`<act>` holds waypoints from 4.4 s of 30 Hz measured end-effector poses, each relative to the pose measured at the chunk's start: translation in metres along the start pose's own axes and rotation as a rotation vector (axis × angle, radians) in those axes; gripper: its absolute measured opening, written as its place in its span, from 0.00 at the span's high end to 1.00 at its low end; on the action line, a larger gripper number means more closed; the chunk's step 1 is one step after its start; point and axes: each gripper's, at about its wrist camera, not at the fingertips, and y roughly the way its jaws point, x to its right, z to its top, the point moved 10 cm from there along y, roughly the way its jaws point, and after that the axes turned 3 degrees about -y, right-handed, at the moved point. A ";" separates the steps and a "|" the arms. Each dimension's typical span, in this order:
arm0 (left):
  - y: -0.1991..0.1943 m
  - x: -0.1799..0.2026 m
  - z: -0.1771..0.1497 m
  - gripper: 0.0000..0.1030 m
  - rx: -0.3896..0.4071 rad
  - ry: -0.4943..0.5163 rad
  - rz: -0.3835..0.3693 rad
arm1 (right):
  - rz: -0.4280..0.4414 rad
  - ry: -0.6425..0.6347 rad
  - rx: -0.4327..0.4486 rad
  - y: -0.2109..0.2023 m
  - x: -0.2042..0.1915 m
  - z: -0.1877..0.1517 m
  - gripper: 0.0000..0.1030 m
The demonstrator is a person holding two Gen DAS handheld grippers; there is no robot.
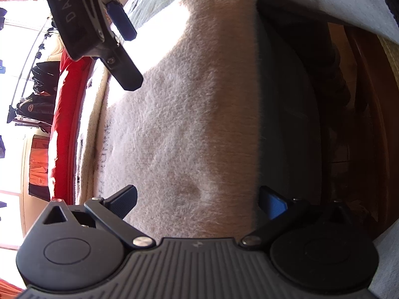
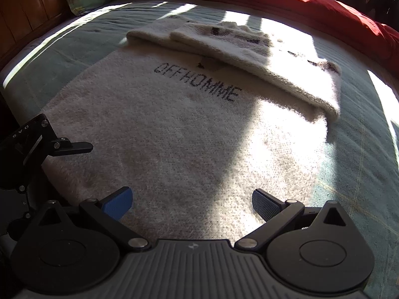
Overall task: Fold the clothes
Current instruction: 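Roll both open grippers and lower them onto the sweater's hem edge, then close both grippers on the cream sweater's hem, then lift the hem with both grippers and fold it over toward the collar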
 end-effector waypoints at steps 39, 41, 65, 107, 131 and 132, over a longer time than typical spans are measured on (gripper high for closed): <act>-0.043 -0.026 -0.011 0.00 0.119 -0.082 0.261 | -0.022 -0.024 0.008 -0.023 0.005 -0.006 0.00; -0.047 -0.033 -0.011 0.00 0.123 -0.103 0.261 | -0.018 -0.045 0.013 -0.024 -0.001 -0.006 0.00; -0.057 -0.063 -0.016 0.00 0.128 -0.241 0.193 | -0.275 -0.545 -0.054 0.025 -0.063 -0.022 0.04; -0.043 -0.026 -0.088 0.87 -0.118 -0.134 0.036 | -0.177 -0.503 -0.020 -0.015 -0.030 -0.053 0.90; -0.013 -0.157 -0.067 0.91 -0.066 -0.188 0.211 | -0.301 -0.527 0.097 -0.037 0.022 0.034 0.92; -0.009 -0.163 -0.066 0.91 -0.064 -0.189 0.217 | -0.308 -0.525 0.103 -0.036 0.027 0.039 0.92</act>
